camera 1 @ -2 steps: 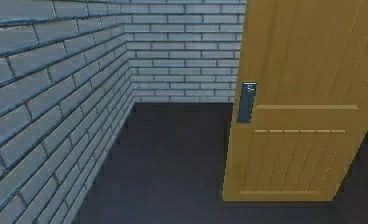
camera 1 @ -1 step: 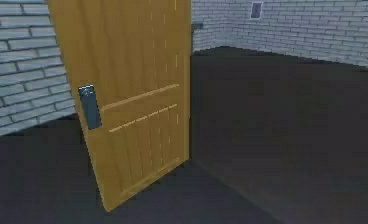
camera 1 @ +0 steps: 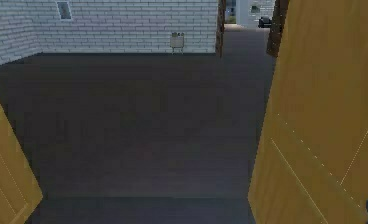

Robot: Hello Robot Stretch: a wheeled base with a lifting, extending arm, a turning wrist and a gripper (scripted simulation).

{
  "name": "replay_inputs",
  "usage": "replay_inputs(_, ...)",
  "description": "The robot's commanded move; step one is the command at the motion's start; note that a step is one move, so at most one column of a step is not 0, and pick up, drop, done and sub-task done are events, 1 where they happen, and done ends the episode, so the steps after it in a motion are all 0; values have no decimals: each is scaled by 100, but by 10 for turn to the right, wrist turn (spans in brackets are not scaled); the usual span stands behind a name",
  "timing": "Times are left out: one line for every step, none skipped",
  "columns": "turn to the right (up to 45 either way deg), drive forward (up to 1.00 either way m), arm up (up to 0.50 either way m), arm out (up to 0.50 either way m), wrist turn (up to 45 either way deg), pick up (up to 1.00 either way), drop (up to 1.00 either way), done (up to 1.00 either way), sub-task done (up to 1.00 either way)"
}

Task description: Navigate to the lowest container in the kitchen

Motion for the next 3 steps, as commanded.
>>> replay_inputs(0, 100, 0, 0, 0, 0, 0, 0, 0)
replay_inputs(0, 40, 0, 0, 0, 0, 0, 0, 0)
replay_inputs(150, 0, 0, 0, 0, 0, 0, 0, 0)
